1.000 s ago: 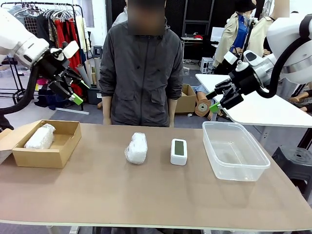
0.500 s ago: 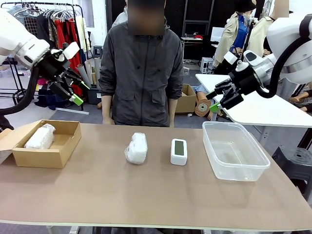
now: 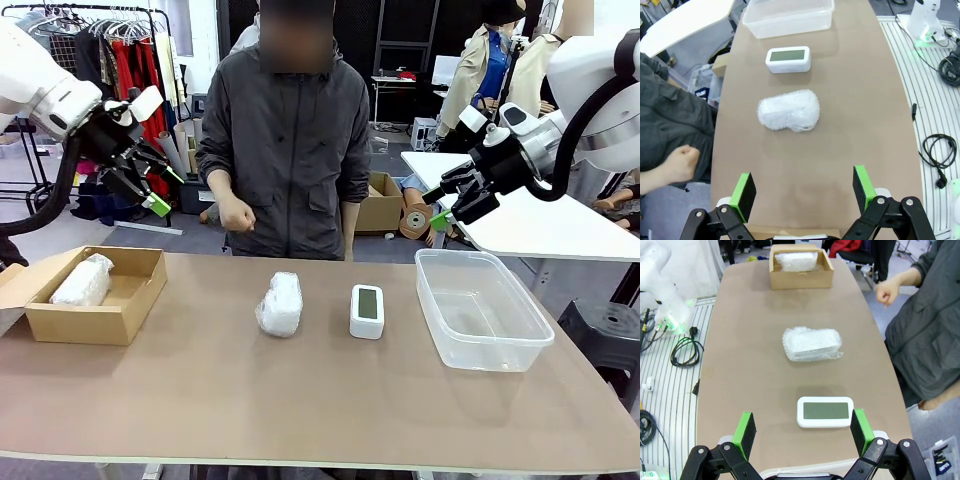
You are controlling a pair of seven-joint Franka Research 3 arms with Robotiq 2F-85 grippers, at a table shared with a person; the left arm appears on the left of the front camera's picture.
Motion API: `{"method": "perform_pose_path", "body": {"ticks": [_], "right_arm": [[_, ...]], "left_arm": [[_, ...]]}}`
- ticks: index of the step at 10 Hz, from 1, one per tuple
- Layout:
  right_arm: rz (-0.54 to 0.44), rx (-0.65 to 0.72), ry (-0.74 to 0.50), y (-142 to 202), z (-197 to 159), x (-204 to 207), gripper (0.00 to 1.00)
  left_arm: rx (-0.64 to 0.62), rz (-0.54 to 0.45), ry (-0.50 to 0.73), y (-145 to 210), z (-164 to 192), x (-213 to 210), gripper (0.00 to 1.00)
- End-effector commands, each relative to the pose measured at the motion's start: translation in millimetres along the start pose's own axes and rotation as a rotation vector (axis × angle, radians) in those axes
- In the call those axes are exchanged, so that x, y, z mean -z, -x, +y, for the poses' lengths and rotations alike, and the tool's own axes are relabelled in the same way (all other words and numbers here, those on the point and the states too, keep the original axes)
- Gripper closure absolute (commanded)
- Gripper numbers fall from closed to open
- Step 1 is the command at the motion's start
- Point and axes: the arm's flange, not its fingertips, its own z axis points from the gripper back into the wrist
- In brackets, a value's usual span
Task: Separate and place wrapped and unwrapped clocks.
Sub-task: Pick up the Digital clock indicated by the person.
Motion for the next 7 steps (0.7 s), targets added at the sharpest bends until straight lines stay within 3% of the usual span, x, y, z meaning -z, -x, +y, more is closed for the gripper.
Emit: {"method": "perform_pose_path", "body": {"ticks": [1,7], "right_arm": [[-0.006,-0.006,0.001,-2.2,0.4,-1.4,0.0],[-0.006,-0.006,0.001,-2.2,0.4,-1.4,0.0]], "left_arm": [[0.003,0.0,-0.003,-1.5,-0.7,-1.5,0.0],[0.003,0.0,-0.003,-1.5,-0.7,-1.5,0.0]]}}
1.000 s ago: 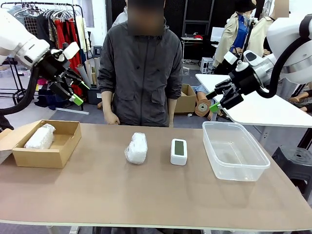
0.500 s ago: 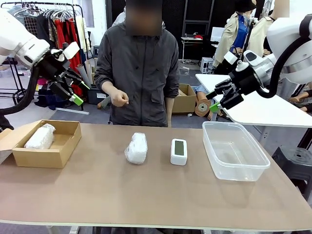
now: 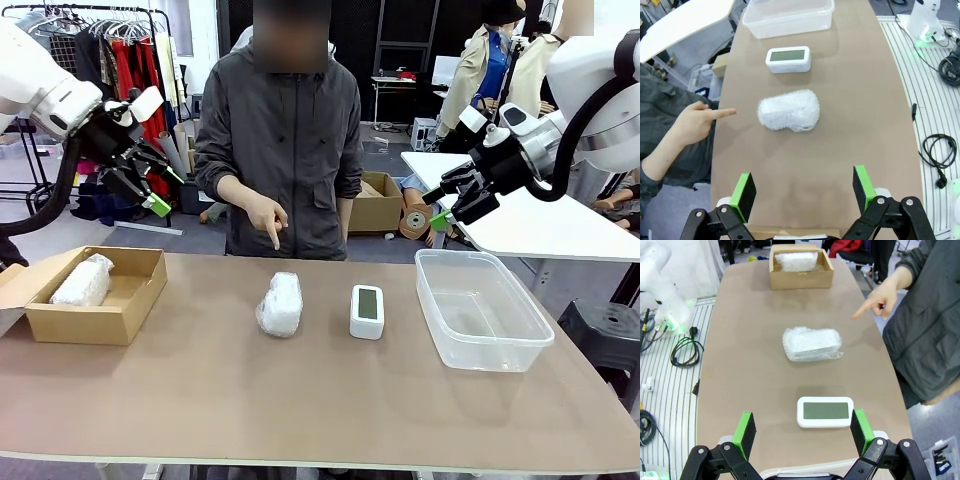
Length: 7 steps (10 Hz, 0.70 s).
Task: Separate and place wrapped and unwrapped clocks.
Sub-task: Pick up the Digital clock indicated by the person.
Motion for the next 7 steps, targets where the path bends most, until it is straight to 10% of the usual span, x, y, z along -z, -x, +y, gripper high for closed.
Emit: {"method": "perform_pose_path", "body": {"ticks": [1,7], "right_arm": [[-0.006,-0.006,0.001,-2.2,0.4,-1.4,0.0],[-0.006,-0.006,0.001,-2.2,0.4,-1.4,0.0]], "left_arm": [[0.003,0.0,-0.003,-1.5,-0.7,-1.5,0.0],[0.003,0.0,-0.003,-1.5,-0.7,-1.5,0.0]]}}
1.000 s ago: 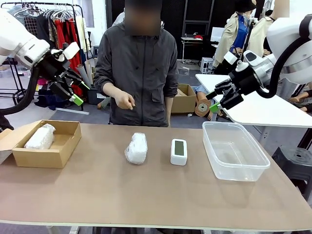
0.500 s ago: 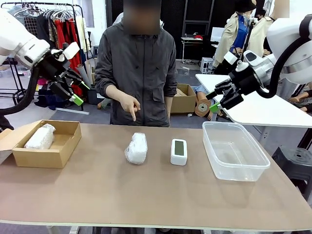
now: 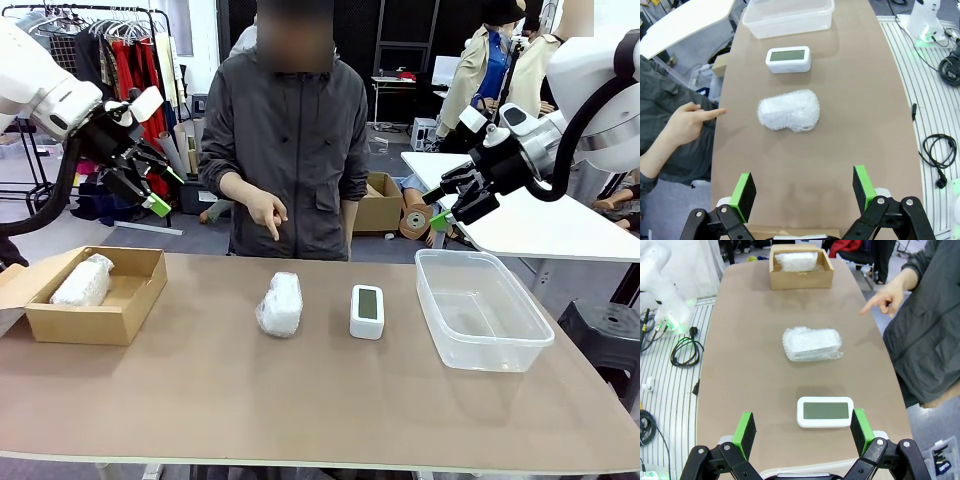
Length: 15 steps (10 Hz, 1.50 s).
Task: Separate and place wrapped and unwrapped clocks.
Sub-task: Pick up the Digital clock indicated by the person.
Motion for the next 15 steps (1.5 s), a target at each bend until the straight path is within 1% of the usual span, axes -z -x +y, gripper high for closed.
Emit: {"method": "perform_pose_path", "body": {"ticks": [1,10,11,12,13,14,15], "right_arm": [[-0.006,-0.006,0.001,-2.2,0.4,-1.4,0.0],[-0.006,-0.006,0.001,-2.2,0.4,-1.4,0.0],[-0.006,-0.006,0.001,-2.2,0.4,-1.4,0.0],[-0.006,-0.006,0.001,-2.2,0.4,-1.4,0.0],[-0.006,-0.006,0.001,-2.2,0.4,-1.4,0.0],[-0.006,-0.006,0.001,-2.2,0.4,-1.4,0.0],[-0.006,-0.006,0.001,-2.2,0.4,-1.4,0.0]], "left_arm": [[0.003,0.0,-0.003,-1.5,-0.7,-1.5,0.0],[0.0,0.0,0.0,0.0,0.0,0.0,0.0],[-0.092,0.013,0.047,-9.3,2.6,10.1,0.0],[-0.149,0.05,0.052,-22.5,-0.1,20.4,0.0],[-0.193,0.084,0.087,-39.5,-1.2,27.8,0.0],[-0.264,0.136,0.105,-64.7,-4.2,39.9,0.0],[-0.331,0.229,0.077,-87.3,-11.9,52.1,0.0]]}}
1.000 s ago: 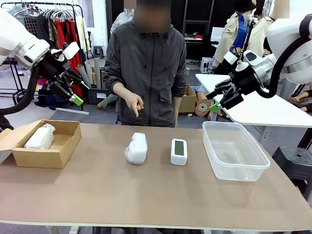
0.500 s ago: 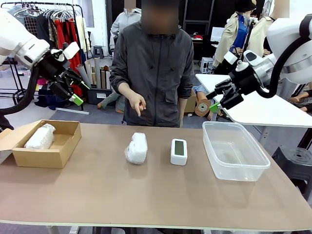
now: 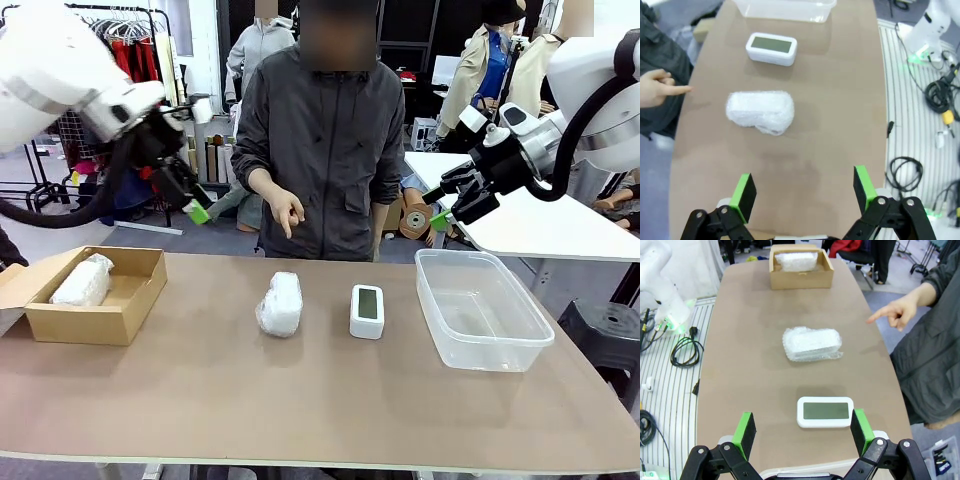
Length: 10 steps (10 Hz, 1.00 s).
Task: Separate and place wrapped and unwrapped clocks.
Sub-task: Pick up the Digital clock indicated by the person.
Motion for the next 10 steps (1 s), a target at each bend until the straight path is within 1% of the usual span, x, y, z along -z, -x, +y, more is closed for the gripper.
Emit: {"method": "perform_pose_path", "body": {"ticks": [1,2,3,4,5,6,7,10], "right_arm": [[-0.006,-0.006,0.001,-2.1,0.4,-1.5,0.0],[-0.006,-0.006,0.001,-2.1,0.4,-1.5,0.0],[-0.006,-0.006,0.001,-2.1,0.4,-1.5,0.0],[-0.006,-0.006,0.001,-2.1,0.4,-1.5,0.0],[-0.006,-0.006,0.001,-2.1,0.4,-1.5,0.0],[-0.006,-0.006,0.001,-2.1,0.4,-1.5,0.0],[-0.006,-0.006,0.001,-2.1,0.4,-1.5,0.0],[-0.006,-0.006,0.001,-2.1,0.4,-1.5,0.0]], "left_arm": [[-0.144,0.125,-0.035,-42.3,-12.7,12.2,0.0],[-0.247,0.269,-0.063,-55.1,-15.0,21.6,0.0],[-0.281,0.315,-0.115,-65.4,-17.9,30.3,0.0],[-0.296,0.333,-0.155,-69.0,-17.0,34.8,0.0],[-0.303,0.34,-0.148,-70.9,-19.2,47.7,0.0],[-0.279,0.311,-0.111,-68.9,-21.6,55.3,0.0],[-0.289,0.322,-0.163,-68.2,-25.0,44.5,0.0],[-0.289,0.322,-0.163,-68.2,-25.0,44.5,0.0]]}}
